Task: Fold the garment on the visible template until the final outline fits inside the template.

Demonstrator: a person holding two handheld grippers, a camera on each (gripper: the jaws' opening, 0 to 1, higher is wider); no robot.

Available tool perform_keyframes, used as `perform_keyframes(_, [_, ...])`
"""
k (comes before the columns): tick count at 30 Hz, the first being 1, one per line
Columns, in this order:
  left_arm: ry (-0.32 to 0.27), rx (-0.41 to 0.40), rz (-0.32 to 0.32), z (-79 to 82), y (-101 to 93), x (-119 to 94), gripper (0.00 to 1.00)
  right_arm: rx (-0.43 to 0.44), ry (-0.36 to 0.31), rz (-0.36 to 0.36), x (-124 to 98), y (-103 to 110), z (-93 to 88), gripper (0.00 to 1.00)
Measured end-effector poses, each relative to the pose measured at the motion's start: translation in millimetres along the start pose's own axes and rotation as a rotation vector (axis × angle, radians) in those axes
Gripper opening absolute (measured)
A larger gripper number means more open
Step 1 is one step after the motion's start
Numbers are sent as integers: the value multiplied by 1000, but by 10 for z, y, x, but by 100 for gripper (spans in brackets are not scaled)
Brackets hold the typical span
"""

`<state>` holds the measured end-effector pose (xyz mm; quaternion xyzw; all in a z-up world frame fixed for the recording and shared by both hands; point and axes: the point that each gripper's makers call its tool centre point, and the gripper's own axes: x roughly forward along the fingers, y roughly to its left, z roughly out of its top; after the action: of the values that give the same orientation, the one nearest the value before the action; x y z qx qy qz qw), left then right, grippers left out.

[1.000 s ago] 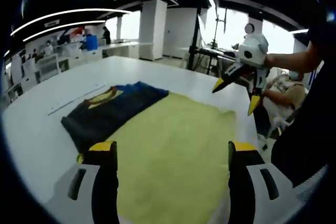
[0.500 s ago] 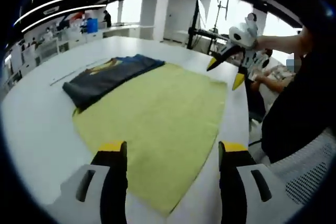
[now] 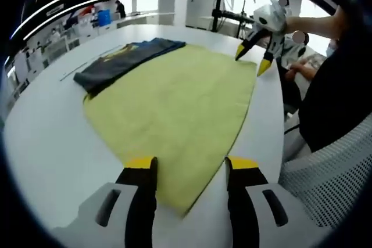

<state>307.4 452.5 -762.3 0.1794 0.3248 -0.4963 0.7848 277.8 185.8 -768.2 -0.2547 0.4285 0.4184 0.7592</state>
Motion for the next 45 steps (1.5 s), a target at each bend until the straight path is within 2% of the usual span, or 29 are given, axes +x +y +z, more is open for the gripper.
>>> perform_keyframes(4, [44,93,-9,-40,-52,-10,41,-10,3,12,2,9,-4,42])
perform_keyframes(9, [42,95,-13,-25,-65,3,39,8,-4,14,7,-25,-2,37])
perform_keyframes(12, [33,108,11,-11,-25,6,32,16,-5,9,2,-49,5,33])
perform_keyframes(15, [24,95,16,3,-5,19,29,27,-8,-2,9,-95,9,26])
perform_keyframes(18, [34,110,35,14,16,15,19,30,-16,-9,13,-115,18,21])
perform_keyframes(20, [48,109,39,5,30,24,9,31,-23,-15,19,-121,26,11])
perform_keyframes(22, [53,71,46,6,48,35,8,17,-29,-44,29,-163,34,3])
perform_keyframes(26, [70,58,74,6,107,42,1,37,-34,-48,35,-181,43,2])
perform_keyframes(32, [115,2,87,14,116,21,1,82,-48,-60,10,-202,49,0])
perform_keyframes(35, [134,7,101,85,108,-31,1,97,-61,-65,-39,-196,72,0])
perform_keyframes(40, [153,-33,107,165,119,-107,1,138,-77,-67,-125,-197,118,0])
perform_keyframes(45, [180,-3,114,248,108,-210,1,147,-81,-62,-244,-173,205,0])
